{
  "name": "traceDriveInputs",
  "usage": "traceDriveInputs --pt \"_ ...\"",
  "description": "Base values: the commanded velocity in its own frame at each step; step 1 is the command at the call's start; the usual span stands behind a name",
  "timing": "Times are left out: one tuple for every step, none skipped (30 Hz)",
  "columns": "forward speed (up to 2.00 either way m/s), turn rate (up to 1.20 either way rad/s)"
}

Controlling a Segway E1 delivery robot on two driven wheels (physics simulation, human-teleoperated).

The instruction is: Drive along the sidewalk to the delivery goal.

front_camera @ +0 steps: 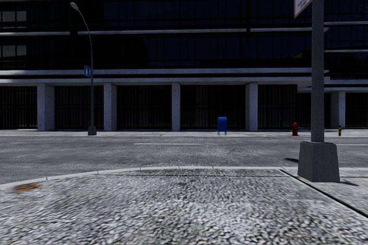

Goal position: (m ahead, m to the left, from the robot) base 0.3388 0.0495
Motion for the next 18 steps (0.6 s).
traceDriveInputs --pt "0.0 0.0" --pt "0.0 0.0" --pt "0.0 0.0" --pt "0.0 0.0" --pt "0.0 0.0" --pt "0.0 0.0" --pt "0.0 0.0" --pt "0.0 0.0" --pt "0.0 0.0" --pt "0.0 0.0" --pt "0.0 0.0" --pt "0.0 0.0" --pt "0.0 0.0" --pt "0.0 0.0" --pt "0.0 0.0" --pt "0.0 0.0" --pt "0.0 0.0" --pt "0.0 0.0"
